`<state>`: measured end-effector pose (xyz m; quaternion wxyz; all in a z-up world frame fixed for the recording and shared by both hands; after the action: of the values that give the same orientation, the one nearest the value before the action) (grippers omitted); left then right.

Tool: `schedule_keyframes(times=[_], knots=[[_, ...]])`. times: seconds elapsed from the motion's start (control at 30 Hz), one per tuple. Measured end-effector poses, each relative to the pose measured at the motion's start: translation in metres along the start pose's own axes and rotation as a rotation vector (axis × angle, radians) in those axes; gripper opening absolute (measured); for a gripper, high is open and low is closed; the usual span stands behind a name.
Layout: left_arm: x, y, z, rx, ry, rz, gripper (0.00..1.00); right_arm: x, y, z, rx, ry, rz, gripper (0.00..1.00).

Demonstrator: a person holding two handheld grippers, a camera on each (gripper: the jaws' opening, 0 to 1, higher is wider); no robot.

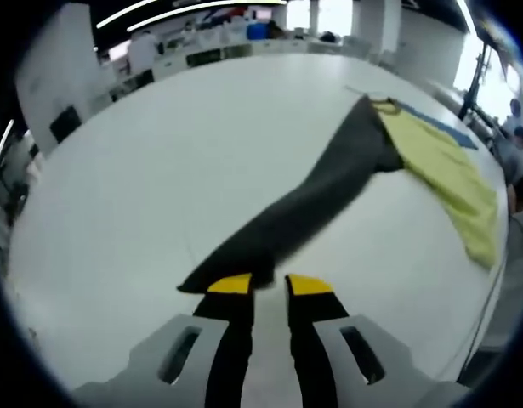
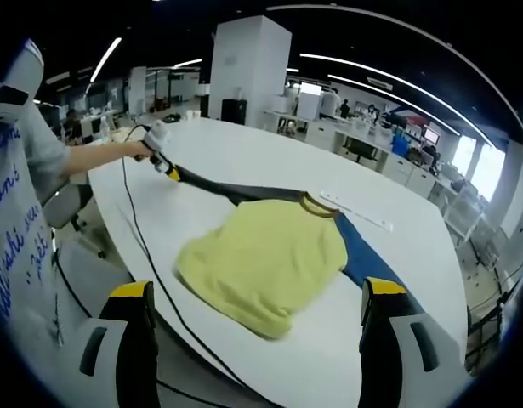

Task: Fold the garment on the visible template until the final outline fits inside the template.

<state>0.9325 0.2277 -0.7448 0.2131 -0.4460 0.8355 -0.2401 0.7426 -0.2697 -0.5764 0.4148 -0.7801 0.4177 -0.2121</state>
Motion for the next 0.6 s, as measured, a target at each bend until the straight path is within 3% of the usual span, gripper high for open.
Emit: schedule_keyframes(times=[0.6], knots=[[-0.003,0.001,0.012,-0.035,0.001,0.005,0.07,0.003,0.003,-0.001,-0.012,0.013,0.015,1.0]])
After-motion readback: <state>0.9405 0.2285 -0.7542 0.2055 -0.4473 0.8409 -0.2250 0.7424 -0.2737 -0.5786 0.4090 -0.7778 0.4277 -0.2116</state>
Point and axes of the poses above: the point that each gripper's makers call its tool centre point, and the gripper's own axes: z roughly forward along the fingers, x roughly to its right, y roughly out of its underside, the point moved 3 cm from there along -z, roughly backward along the fingers, and after that the axes turned 12 degrees about z, right-handed, at the moved point
